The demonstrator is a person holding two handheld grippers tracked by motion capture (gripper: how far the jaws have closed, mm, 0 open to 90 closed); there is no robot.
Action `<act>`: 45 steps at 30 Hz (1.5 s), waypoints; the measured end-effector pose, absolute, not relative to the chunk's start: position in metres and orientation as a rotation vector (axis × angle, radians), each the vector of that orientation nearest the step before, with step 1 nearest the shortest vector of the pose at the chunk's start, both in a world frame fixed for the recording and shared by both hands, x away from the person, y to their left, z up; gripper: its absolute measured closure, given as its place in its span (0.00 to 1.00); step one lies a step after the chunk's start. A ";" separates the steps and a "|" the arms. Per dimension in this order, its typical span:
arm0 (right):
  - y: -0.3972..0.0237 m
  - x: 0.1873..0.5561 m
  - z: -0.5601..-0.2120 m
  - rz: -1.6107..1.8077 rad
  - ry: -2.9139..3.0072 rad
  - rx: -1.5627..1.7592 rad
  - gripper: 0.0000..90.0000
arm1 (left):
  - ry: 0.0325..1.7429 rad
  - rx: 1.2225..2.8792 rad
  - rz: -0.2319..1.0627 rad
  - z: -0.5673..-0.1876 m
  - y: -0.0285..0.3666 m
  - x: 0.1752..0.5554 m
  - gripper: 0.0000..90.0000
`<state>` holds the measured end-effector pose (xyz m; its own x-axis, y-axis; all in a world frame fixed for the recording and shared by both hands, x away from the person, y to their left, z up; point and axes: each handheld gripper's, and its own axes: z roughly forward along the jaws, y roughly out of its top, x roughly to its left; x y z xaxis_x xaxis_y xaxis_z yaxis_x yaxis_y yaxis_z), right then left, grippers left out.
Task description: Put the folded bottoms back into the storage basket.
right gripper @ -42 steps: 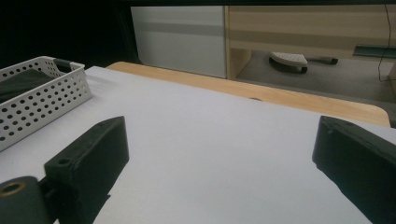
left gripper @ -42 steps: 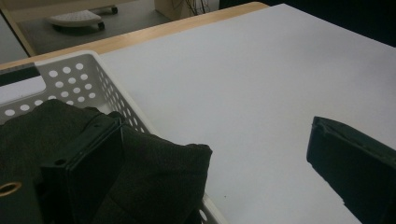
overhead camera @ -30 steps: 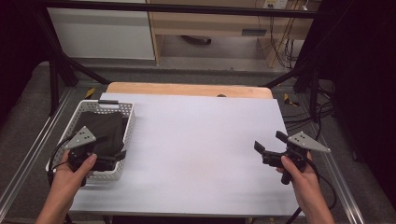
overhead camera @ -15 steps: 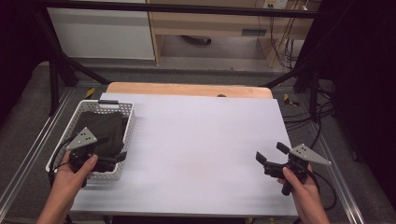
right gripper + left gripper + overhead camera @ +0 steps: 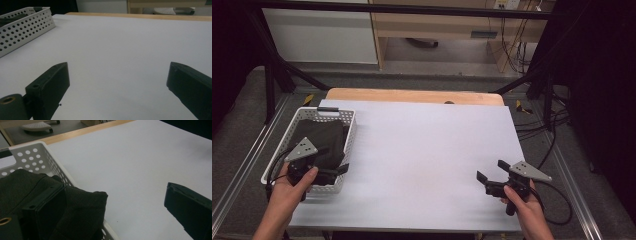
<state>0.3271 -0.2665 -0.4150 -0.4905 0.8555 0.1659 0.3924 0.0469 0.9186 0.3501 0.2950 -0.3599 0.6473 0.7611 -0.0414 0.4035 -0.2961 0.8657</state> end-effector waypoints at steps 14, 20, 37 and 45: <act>-0.245 0.333 -0.429 1.411 2.004 1.241 0.05 | 0.911 1.934 0.464 -0.364 0.292 0.350 0.05; -0.238 0.341 -0.432 1.412 2.029 1.238 0.06 | 0.914 1.939 0.450 -0.368 0.292 0.352 0.05; -0.213 0.354 -0.439 1.425 2.067 1.187 0.07 | 0.921 1.936 0.443 -0.375 0.290 0.353 0.05; -0.209 0.357 -0.438 1.448 2.049 1.176 0.07 | 0.921 1.932 0.453 -0.376 0.288 0.353 0.05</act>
